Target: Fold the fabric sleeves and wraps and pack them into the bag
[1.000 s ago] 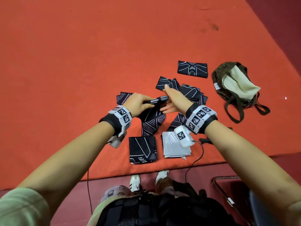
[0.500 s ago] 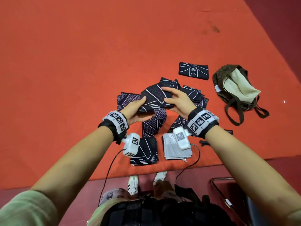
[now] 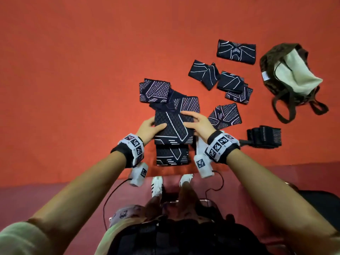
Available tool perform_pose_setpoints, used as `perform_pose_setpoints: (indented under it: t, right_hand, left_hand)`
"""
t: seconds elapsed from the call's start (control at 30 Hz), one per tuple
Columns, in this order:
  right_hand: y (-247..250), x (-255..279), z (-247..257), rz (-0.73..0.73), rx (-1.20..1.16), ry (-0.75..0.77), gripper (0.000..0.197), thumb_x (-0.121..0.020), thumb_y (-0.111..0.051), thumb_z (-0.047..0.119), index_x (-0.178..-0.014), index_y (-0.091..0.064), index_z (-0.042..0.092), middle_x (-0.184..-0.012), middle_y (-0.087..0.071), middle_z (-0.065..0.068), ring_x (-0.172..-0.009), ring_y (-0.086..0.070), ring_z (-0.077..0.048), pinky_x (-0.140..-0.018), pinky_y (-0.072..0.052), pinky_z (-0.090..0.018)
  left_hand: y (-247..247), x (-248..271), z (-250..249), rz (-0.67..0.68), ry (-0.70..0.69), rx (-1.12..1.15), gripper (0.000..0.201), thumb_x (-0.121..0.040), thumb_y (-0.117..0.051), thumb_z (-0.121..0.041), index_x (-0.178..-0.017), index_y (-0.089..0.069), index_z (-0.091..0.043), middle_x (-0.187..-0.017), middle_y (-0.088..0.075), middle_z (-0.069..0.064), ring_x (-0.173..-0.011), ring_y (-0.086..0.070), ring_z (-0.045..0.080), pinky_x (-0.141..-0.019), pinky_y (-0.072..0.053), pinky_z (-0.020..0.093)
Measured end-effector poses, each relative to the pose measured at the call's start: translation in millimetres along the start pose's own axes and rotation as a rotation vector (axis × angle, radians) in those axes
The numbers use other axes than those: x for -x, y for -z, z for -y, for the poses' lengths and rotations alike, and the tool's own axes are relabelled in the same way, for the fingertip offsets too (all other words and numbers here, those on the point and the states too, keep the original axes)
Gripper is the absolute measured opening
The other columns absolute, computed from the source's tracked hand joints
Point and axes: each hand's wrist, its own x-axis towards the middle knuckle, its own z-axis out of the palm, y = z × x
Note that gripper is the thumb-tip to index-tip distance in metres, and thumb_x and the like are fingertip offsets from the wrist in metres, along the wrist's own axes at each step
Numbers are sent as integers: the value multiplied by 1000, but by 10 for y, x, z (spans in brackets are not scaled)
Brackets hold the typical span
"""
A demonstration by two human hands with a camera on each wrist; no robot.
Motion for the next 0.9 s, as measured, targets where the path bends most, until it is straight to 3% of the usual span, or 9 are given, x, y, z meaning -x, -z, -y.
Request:
perform_pose_setpoints:
  t: [0.1,0.23,0.3,0.37,0.5,0.6,0.67,0.77,0.9]
  right_hand:
    - [-78,55,-292,1,27,-77,44,-86,-59,-6,-127,-57,10,-109,-66,-10,-77,-67,-12,-59,-55,-22]
    - [-131,94,-594,22,144,-52,51,-85,-57,-8,-133,-51,9,-108,-63,-4,-87,-65,-5,-68,-49,-7]
    - [-147,74,-713,-5,181,-40,58,-84,-60,-7,-136,-49,15,-119,-60,-3,-102,-61,-12,-87,-49,-14]
    - [-160,24,-836,-58,222,-43,64,-82,-64,0,-137,-46,27,-124,-61,-11,-113,-59,-24,-102,-46,-36]
    - [-162,-66,-969,-132,325,-53,66,-82,-66,9,-131,-43,47,-113,-64,-17,-104,-61,-31,-96,-48,-48]
    - [-187,-93,-1040,-146,408,-11,61,-81,-65,11,-124,-47,51,-96,-64,-17,-91,-62,-34,-87,-53,-45]
    - [-203,-78,-1054,-154,438,33,54,-83,-61,9,-123,-53,44,-83,-61,-11,-81,-61,-30,-82,-54,-37]
    - [-178,-43,-1049,-121,462,66,43,-87,-56,6,-122,-62,30,-78,-61,0,-69,-55,-19,-72,-49,-20]
    - [-170,8,-1062,38,673,45,43,-88,-63,19,-131,-55,22,-101,-46,2,-103,-50,-19,-94,-36,-20]
  left_hand:
    - [23,25,278,-110,65,-1,19,-84,-66,-4,-102,-64,-9,-91,-67,5,-82,-63,22,-83,-52,36]
    - [37,62,579,-94,90,-80,16,-80,-68,-1,-84,-62,-16,-85,-64,2,-81,-61,25,-75,-54,36]
    - [47,56,699,-82,58,-195,31,-78,-70,-1,-85,-55,-28,-87,-62,1,-83,-59,25,-75,-50,40]
    - [40,55,757,-65,58,-218,46,-77,-69,-1,-98,-48,-36,-90,-62,4,-83,-61,26,-71,-52,42]
    - [-22,49,800,-12,-1,-223,73,-80,-64,6,-131,-39,-39,-95,-63,-3,-85,-63,18,-73,-55,32]
    - [-32,34,836,18,-127,-551,69,-82,-62,2,-139,-41,-31,-120,-58,-2,-104,-55,15,-94,-41,17]
    - [-49,45,866,25,-195,-759,65,-86,-59,-5,-141,-39,-34,-122,-52,6,-107,-52,23,-100,-38,26]
    - [-24,111,899,-26,-272,-934,70,-87,-57,-8,-142,-32,-43,-124,-37,11,-93,-51,28,-85,-47,36]
    - [13,113,886,2,-474,-1284,56,-85,-62,-20,-138,-45,-33,-152,-27,11,-135,-30,38,-106,-33,55]
